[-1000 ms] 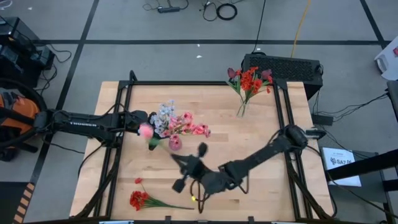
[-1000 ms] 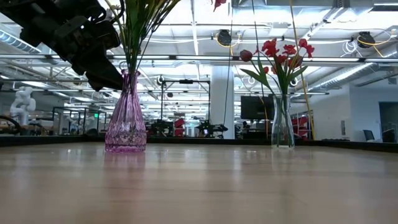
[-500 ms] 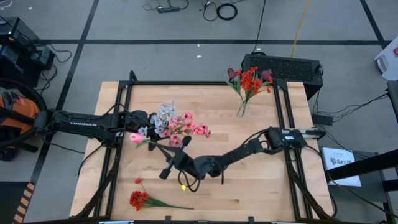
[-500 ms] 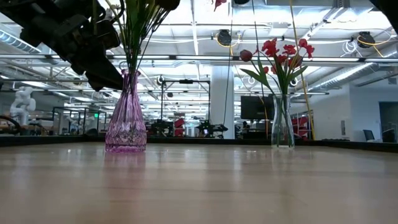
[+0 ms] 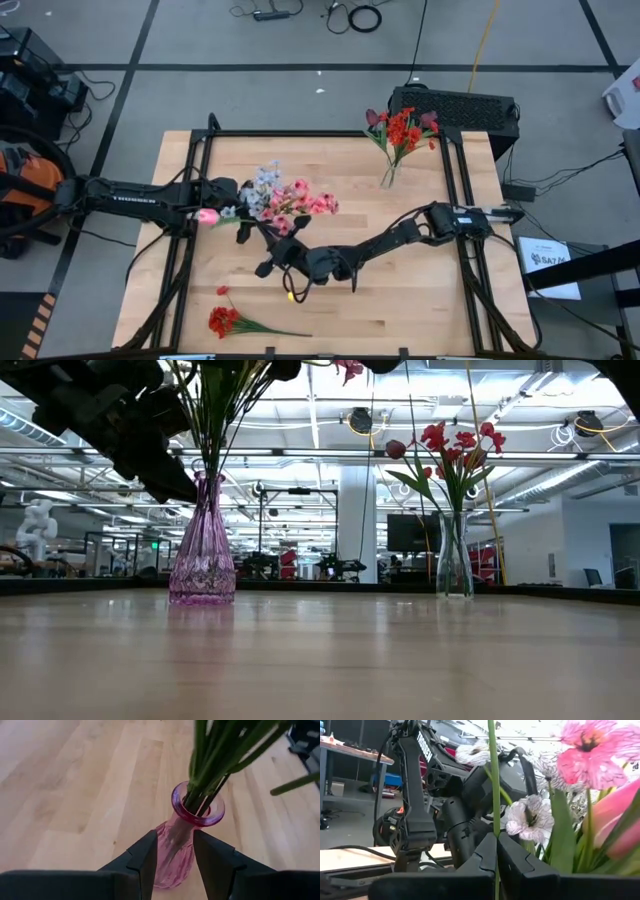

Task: Sort flowers into vase by color
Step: Put the pink flower into the purple vase

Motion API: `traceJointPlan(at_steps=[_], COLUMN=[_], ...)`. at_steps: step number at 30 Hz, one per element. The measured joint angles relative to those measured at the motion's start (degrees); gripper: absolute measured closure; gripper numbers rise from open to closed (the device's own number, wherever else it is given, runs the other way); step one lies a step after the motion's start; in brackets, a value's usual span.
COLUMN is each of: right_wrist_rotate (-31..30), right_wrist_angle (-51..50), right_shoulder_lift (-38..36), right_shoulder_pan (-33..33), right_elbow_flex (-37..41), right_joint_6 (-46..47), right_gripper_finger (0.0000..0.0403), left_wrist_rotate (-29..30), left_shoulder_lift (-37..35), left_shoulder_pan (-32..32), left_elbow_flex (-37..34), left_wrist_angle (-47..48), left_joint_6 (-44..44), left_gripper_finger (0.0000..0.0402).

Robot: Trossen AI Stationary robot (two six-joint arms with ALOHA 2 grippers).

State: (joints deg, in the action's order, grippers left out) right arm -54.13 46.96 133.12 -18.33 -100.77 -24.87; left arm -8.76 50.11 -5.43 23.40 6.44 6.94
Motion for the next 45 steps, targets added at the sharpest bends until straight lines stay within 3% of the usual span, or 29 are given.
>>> traceJointPlan(at_steps=[8, 14, 25, 31, 36, 41, 45], right_wrist_rotate=[-1.94, -1.14, 1.56, 1.86, 1.51, -5.56, -4.69], right_wrist_angle=[1.12, 1.73, -3.63, -6.08, -1.0, 1.31, 1.39], right_shoulder_lift=[0.0, 0.0, 0.0, 0.0, -0.63, -1.51, -1.51], right_shoulder_pan=[-0.11, 0.88, 2.76, 2.38, 0.45, -1.84, -1.57], right_elbow_flex=[0.0, 0.0, 0.0, 0.0, 0.0, 0.0, 0.0], right_joint_6=[0.2, 0.19, 1.56, 4.45, -1.61, -6.23, -4.69], right_gripper_finger=[0.0403, 0.0403, 0.0403, 0.0403, 0.0403, 0.0403, 0.0403], left_wrist_rotate=[5.63, 5.85, -2.58, -2.79, -2.79, -2.43, -2.03], left_shoulder_lift=[0.02, 0.24, 5.52, 6.32, 6.32, 6.32, 6.32], left_shoulder_pan=[-0.04, -0.04, -0.04, -0.04, -0.04, -0.04, -0.07], left_elbow_flex=[0.0, 0.0, -0.02, -0.02, -0.02, -0.02, -0.02], left_wrist_angle=[-0.02, -0.96, -3.11, -3.08, -3.06, -3.08, -4.8], left_joint_6=[-14.42, -24.0, -24.22, -24.19, -24.19, -24.18, -24.05], left_gripper_finger=[0.0268, 0.0268, 0.0268, 0.0268, 0.0268, 0.0268, 0.0268])
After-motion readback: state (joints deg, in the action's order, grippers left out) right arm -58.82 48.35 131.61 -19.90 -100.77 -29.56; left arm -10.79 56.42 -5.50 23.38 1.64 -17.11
